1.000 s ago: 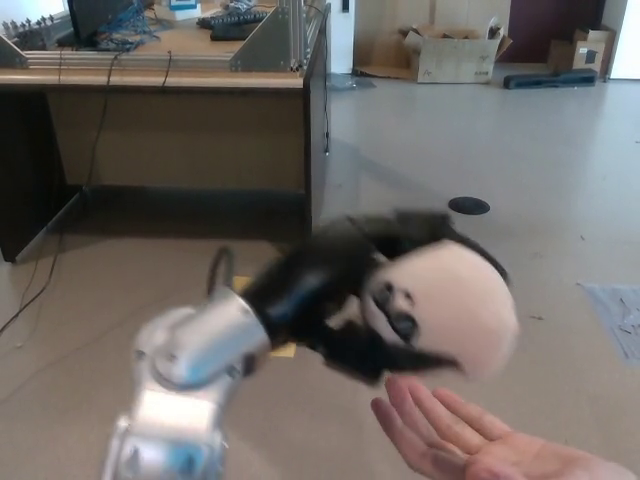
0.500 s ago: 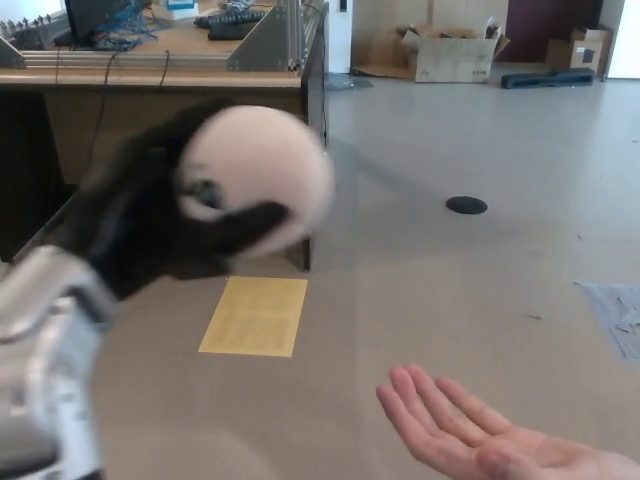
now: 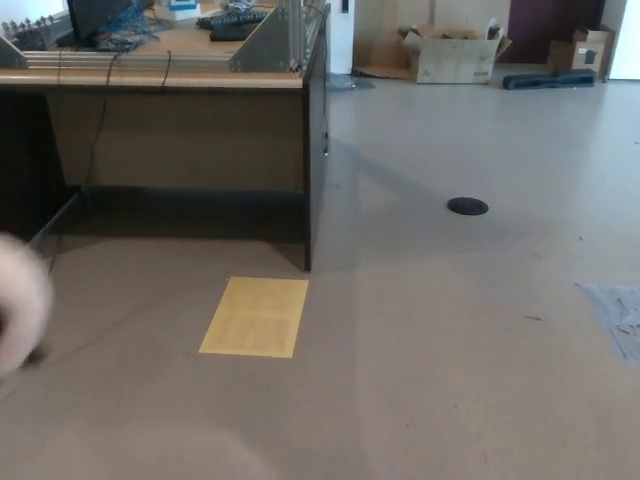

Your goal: The robot extends its left hand to pick up an emotional support dumpling from the palm of a person and brings its hand down by its side. Then it extends its arm again to hand the dumpling back to the person.

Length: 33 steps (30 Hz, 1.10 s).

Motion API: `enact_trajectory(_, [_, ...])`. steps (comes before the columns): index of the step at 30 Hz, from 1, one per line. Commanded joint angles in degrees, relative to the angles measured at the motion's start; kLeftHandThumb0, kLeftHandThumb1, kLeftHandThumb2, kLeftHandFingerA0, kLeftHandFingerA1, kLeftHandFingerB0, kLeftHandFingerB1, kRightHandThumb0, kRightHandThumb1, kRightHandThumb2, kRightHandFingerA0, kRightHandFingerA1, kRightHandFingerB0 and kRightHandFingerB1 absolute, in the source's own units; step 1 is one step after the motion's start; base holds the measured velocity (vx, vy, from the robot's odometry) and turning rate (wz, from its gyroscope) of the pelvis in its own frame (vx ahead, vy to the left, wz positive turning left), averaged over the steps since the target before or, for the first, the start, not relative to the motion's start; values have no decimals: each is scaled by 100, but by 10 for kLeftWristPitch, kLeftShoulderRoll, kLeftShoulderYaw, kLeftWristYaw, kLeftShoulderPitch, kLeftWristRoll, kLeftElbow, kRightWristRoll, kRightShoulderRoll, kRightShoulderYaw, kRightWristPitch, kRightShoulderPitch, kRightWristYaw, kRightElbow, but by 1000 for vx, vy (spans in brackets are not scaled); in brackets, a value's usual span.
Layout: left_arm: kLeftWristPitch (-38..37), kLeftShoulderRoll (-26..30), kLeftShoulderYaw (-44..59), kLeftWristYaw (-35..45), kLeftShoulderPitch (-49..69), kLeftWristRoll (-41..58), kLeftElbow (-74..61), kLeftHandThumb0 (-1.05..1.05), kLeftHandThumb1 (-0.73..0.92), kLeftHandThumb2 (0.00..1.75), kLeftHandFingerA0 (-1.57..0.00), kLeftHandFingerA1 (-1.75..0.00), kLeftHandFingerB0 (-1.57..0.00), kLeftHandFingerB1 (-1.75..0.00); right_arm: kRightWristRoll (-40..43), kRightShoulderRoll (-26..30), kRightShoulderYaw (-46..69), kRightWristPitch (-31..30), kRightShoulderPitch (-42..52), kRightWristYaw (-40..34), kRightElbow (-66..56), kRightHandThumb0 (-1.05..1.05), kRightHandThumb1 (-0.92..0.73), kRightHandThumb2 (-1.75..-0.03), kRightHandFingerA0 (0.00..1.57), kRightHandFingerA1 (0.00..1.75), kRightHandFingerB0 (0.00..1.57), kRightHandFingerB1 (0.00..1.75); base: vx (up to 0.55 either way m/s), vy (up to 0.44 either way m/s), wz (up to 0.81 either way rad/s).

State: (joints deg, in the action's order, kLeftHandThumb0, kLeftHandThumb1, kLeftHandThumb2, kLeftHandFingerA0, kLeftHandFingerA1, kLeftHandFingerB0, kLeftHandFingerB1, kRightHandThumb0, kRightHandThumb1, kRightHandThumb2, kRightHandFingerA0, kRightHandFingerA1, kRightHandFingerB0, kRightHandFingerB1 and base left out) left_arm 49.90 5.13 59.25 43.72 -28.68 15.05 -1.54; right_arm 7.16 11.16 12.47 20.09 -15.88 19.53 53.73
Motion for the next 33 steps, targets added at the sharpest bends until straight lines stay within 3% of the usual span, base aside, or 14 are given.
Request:
enact_trajectory(1, [-22, 21, 25, 12, 130, 66, 118, -12, 92, 69, -80, -162, -58, -111, 6, 12, 4, -2, 46, 4, -14, -52, -60, -59, 77, 46, 37, 32, 0, 0, 0])
enact_trajectory(6, [-118, 35, -12, 6, 165, 50, 215, -6, 92, 75, -79, -156, -58, -104, 16, 4, 7, -8, 64, 11, -22, -50, -57, -58, 77, 48, 38, 33, 0, 0, 0])
enact_trajectory(9, [-199, 50, -41, -3, 178, 29, 292, -3, 92, 69, -75, -157, -66, -101, 10, 2, 4, 3, 74, 8, -21, -51, -60, -58, 77, 47, 38, 33, 0, 0, 0])
enact_trajectory(14, [-251, 63, -59, -15, 188, 19, 345, 0, 92, 74, -76, -167, -60, -109, 8, 1, 1, 1, 77, 9, -21, -50, -60, -58, 77, 47, 38, 33, 0, 0, 0])
enact_trajectory(15, [-268, 68, -63, -23, 189, 17, 368, -1, 92, 63, -83, -170, -60, -108, 8, 0, 0, -1, 76, 10, -22, -51, -57, -58, 76, 48, 37, 33, 0, 0, 0])
enact_trajectory(18, [-286, 78, -70, -38, 188, 14, 399, -2, 92, 59, -85, -175, -60, -109, 12, -1, 2, 5, 71, 15, -16, -51, -57, -58, 76, 48, 37, 33, 0, 0, 0])
enact_trajectory(19, [-288, 84, -75, -40, 188, 13, 403, -3, 89, 64, -81, -166, -60, -102, 10, -1, 2, 7, 73, 12, -14, -52, -57, -58, 76, 48, 37, 33, 0, 0, 0])
enact_trajectory(24, [-313, 99, -91, -39, 186, 20, 431, -2, 92, 64, -78, -164, -61, -112, 12, -2, 3, 6, 71, 12, -11, -51, -57, -58, 76, 47, 37, 33, 0, 0, 0])
enact_trajectory(33, [-323, 116, -107, -35, 182, 53, 462, -2, 89, 63, -80, -166, -58, -111, 12, -1, 4, 5, 68, 12, -10, -52, -58, -58, 75, 47, 35, 32, 0, 0, 0])
